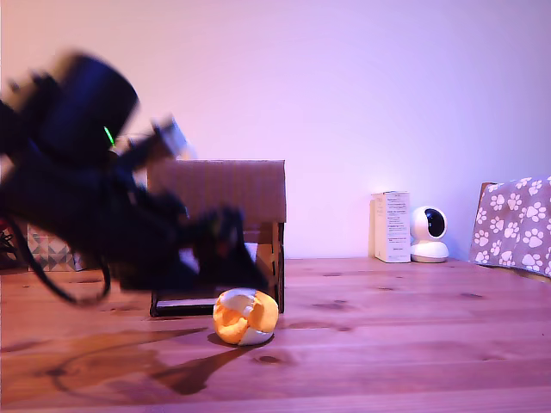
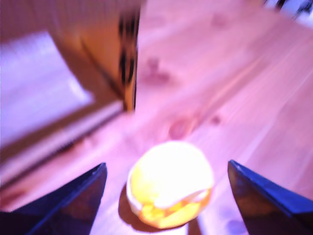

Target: Drop the footbag into the cardboard dice tower

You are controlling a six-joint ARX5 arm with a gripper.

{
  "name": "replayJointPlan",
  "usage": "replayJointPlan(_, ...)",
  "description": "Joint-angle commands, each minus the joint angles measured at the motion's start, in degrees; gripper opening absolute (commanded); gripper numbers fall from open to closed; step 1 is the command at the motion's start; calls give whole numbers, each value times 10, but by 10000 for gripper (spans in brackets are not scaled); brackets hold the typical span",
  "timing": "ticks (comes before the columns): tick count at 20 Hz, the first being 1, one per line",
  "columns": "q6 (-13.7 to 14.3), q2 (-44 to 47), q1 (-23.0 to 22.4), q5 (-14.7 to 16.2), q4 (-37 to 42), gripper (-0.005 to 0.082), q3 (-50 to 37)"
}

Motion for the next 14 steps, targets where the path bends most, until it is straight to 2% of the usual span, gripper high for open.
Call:
replayJointPlan(1, 11, 19, -2, -1, 1, 720, 13)
replayJointPlan(5, 14, 48, -2, 10, -43, 690, 42)
replayJointPlan(7, 14, 51, -5, 16, -63, 562, 49)
replayJointPlan(10, 14, 50, -5, 16, -72, 234, 56)
replayJointPlan(11, 14, 50, -5, 16, -78, 168, 60)
replayJointPlan(12, 14, 48, -5, 17, -86, 128, 63)
replayJointPlan(14, 14, 30, -5, 28, -108, 122, 68)
